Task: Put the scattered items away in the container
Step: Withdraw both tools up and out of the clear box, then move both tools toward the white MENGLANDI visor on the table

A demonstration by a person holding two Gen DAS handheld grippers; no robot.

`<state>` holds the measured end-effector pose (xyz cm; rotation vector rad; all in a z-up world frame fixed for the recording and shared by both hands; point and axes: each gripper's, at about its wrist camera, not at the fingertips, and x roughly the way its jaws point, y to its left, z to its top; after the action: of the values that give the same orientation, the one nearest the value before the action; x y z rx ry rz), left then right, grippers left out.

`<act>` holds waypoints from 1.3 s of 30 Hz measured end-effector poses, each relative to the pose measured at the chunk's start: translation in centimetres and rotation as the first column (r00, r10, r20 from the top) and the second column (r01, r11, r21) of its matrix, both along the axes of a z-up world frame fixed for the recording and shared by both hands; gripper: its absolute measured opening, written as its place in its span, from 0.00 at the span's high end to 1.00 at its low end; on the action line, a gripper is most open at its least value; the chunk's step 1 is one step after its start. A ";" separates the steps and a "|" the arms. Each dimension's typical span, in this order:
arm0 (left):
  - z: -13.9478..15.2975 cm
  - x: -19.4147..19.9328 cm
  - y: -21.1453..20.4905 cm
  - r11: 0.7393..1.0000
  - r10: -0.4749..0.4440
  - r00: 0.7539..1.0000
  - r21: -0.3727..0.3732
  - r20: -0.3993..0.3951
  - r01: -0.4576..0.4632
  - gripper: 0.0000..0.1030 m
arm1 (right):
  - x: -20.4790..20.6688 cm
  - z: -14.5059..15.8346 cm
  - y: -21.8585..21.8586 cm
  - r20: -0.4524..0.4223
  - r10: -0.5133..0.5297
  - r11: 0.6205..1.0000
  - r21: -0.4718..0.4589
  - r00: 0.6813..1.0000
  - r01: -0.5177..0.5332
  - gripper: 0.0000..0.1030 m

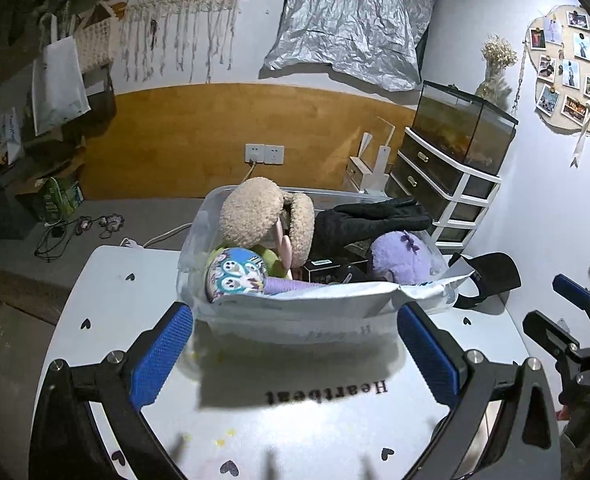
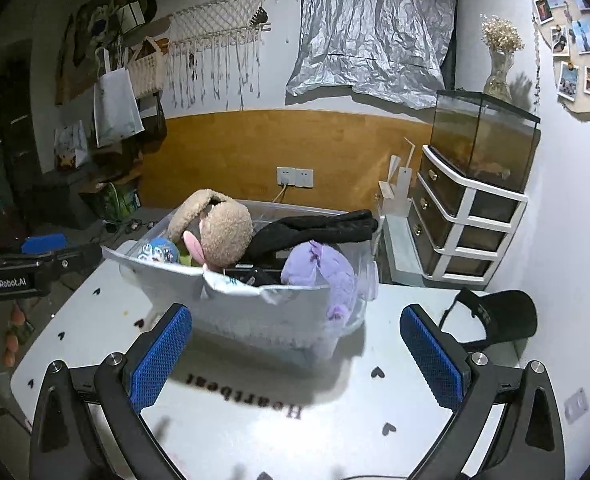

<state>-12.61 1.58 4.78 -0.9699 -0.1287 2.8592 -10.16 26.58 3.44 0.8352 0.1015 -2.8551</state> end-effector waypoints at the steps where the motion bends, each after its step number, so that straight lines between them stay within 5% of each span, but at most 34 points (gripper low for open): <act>1: 0.0 0.4 0.0 1.000 0.007 1.000 -0.005 -0.011 -0.007 0.00 | 0.5 -0.1 0.0 -0.005 0.001 1.000 0.006 1.000 -0.001 0.00; 7: -0.3 2.5 1.0 0.997 0.023 0.997 -0.075 -0.068 -0.028 0.00 | 2.3 -0.6 0.4 -0.023 -0.010 1.000 -0.016 1.000 0.010 0.00; 12: -0.7 3.4 1.3 0.998 0.025 0.997 -0.061 -0.072 -0.030 0.00 | 3.2 -0.9 1.0 -0.031 -0.016 0.998 -0.054 0.999 0.014 0.00; 19: -1.4 4.4 1.4 0.998 0.044 0.998 -0.036 -0.053 -0.046 0.00 | 4.7 -1.5 1.0 -0.032 0.044 0.998 -0.037 0.999 -0.046 0.00; 39: -6.9 7.7 4.2 0.998 0.003 0.999 -0.066 0.053 0.001 0.00 | 8.0 -6.9 2.9 0.098 -0.017 0.999 -0.046 0.995 0.021 0.00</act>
<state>-4.94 5.74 -2.13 -1.0581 -0.0401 2.8563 -2.21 29.50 -3.43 0.9697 0.0143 -2.8162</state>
